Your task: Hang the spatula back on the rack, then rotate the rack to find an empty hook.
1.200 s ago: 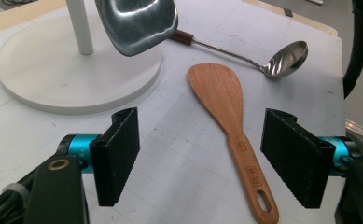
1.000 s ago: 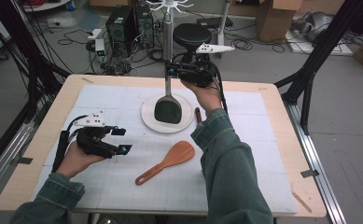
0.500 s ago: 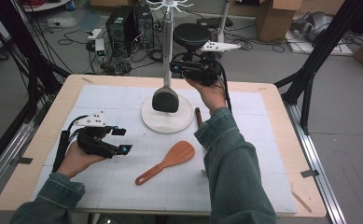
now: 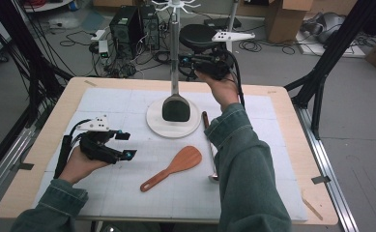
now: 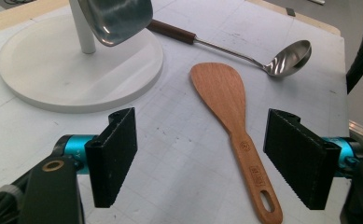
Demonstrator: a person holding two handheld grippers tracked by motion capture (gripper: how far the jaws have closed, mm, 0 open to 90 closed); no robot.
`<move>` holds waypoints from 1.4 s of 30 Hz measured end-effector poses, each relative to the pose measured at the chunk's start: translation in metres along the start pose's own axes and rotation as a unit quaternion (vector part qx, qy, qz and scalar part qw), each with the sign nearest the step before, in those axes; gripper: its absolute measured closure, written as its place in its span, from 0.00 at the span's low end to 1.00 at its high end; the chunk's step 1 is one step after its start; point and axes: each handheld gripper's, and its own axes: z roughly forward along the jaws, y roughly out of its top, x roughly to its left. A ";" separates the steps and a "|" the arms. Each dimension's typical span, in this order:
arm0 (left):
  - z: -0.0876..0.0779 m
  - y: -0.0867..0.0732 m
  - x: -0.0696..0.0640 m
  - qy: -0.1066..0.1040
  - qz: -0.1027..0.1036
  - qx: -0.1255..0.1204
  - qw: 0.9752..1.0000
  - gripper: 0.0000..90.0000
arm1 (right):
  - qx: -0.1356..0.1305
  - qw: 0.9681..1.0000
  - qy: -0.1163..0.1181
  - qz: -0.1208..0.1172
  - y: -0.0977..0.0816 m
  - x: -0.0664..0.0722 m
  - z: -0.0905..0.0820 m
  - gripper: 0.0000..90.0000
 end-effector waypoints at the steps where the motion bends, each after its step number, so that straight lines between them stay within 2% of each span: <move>1: -0.001 0.000 0.000 0.001 0.000 0.000 1.000 0.29 | 0.000 1.000 -0.001 -0.002 0.001 0.000 0.000 1.00; 16: -0.003 -0.001 0.000 0.008 -0.001 -0.004 1.000 0.27 | -0.012 1.000 -0.010 -0.023 0.032 0.008 -0.008 1.00; 22: -0.003 -0.001 0.001 0.008 -0.003 -0.003 1.000 0.27 | -0.016 1.000 -0.011 -0.024 0.041 0.008 -0.009 1.00; 33: -0.004 -0.001 0.001 0.010 -0.001 -0.005 1.000 0.27 | -0.022 0.999 -0.017 -0.027 0.051 0.010 -0.006 1.00; 42: -0.003 -0.001 0.001 0.009 -0.003 -0.003 1.000 0.27 | -0.026 0.999 -0.031 -0.027 0.053 0.004 -0.006 1.00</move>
